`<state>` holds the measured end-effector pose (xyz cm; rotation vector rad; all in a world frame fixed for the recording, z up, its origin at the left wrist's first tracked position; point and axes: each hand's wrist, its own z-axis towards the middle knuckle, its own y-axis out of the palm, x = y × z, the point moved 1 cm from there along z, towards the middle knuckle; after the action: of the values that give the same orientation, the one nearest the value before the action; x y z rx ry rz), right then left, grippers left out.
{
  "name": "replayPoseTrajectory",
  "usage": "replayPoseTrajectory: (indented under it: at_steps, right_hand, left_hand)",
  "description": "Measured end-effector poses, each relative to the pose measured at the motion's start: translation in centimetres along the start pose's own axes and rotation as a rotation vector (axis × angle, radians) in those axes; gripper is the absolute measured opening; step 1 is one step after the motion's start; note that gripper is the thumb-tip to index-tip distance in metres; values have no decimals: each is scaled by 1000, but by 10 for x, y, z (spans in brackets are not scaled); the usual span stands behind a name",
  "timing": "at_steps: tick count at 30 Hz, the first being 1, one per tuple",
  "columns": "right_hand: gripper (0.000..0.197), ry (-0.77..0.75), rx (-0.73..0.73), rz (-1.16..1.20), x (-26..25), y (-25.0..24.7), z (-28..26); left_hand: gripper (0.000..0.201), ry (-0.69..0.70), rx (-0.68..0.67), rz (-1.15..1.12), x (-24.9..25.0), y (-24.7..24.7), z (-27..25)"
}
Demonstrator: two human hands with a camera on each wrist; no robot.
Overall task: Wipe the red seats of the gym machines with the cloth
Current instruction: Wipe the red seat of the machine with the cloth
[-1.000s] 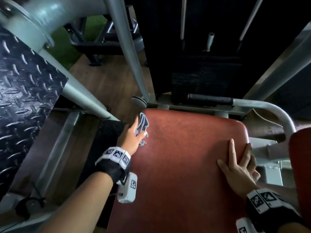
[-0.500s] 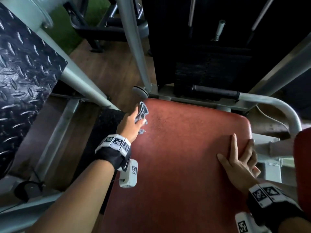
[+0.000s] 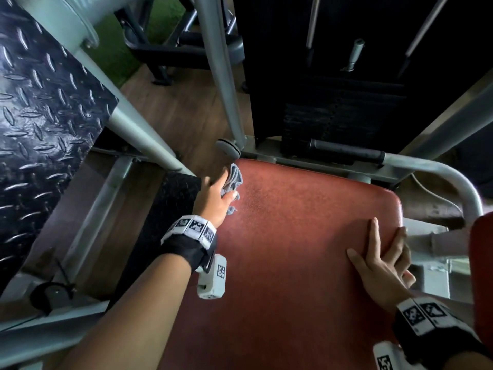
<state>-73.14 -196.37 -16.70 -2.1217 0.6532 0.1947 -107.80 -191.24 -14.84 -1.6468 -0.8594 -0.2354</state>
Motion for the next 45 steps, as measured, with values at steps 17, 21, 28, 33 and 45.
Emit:
replayPoseTrajectory:
  at_steps: [17, 21, 28, 33, 45]
  right_hand:
    - [77, -3, 1, -1, -2, -2, 0]
    - [77, 1, 4, -1, -2, -1, -2]
    - [77, -10, -9, -10, 0, -2, -1]
    - [77, -20, -5, -6, -3, -4, -3]
    - [79, -42, 9, 60, -1, -1, -1]
  left_hand:
    - [59, -39, 25, -5, -24, 0, -50]
    - [59, -17, 50, 50, -49, 6, -100]
    - [54, -65, 70, 79, -43, 10, -75]
    - [53, -98, 76, 4, -46, 12, -78]
    - [51, -190, 95, 119, -61, 16, -103]
